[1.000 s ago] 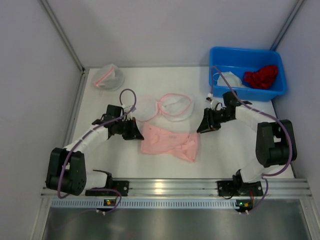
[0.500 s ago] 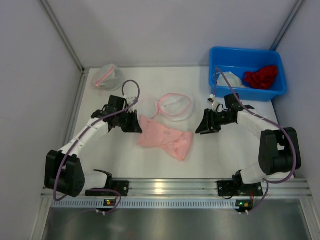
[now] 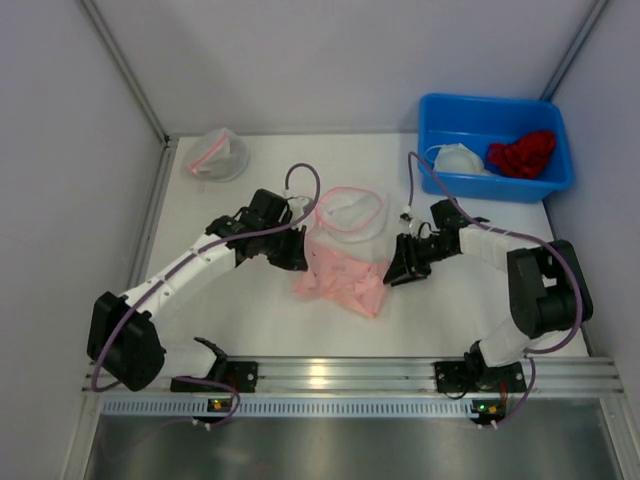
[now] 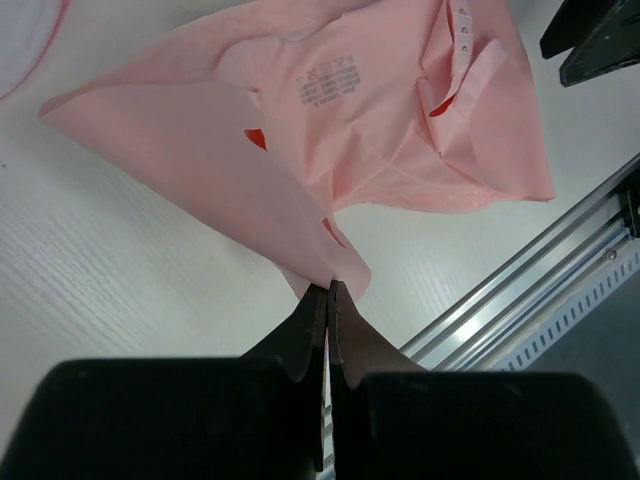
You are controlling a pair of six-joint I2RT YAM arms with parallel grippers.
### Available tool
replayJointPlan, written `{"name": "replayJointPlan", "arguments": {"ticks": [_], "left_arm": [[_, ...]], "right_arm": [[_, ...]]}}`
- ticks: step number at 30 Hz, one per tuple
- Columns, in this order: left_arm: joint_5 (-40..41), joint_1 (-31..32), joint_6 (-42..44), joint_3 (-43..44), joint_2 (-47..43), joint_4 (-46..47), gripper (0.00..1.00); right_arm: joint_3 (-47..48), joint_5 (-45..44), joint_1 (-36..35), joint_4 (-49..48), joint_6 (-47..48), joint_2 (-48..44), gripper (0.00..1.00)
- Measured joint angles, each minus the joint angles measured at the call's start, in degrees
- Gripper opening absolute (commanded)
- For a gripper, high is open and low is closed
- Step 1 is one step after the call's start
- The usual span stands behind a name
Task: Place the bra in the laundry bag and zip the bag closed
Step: Adjust the bra at the center of the board.
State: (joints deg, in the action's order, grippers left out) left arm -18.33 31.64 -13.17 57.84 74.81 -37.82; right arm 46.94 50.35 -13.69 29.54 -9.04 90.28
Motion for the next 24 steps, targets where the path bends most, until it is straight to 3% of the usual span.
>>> {"name": "replayJointPlan", "arguments": {"ticks": [3, 11, 14, 16, 20, 24], "left_arm": [[-0.3, 1.5, -0.2, 1.5, 2.3, 0.0, 0.0], [-3.0, 6.9, -3.3, 7.3, 10.8, 1.7, 0.0], [-3.8, 9.4, -4.9, 9.2, 14.9, 4.1, 0.0], [-4.4, 10.8, -6.2, 9.7, 17.5, 5.8, 0.0], [-5.5, 13.1, -9.1, 10.0, 22.6, 8.9, 0.01], [-6.8, 13.8, -10.9, 11.9, 26.4, 10.4, 0.16]], "right_arm": [[0.5, -0.1, -1.5, -0.2, -0.1, 2.9, 0.24], [3.4, -0.6, -3.5, -0.5, 0.0, 6.7, 0.15], [3.5, -0.9, -3.5, -0.6, 0.1, 6.7, 0.21], [3.4, -1.0, -3.5, -0.7, 0.2, 6.5, 0.32], [2.1, -1.2, -3.0, -1.0, 0.7, 3.7, 0.43], [-0.5, -0.9, 0.0, -0.7, 1.6, -1.3, 0.57]]}}
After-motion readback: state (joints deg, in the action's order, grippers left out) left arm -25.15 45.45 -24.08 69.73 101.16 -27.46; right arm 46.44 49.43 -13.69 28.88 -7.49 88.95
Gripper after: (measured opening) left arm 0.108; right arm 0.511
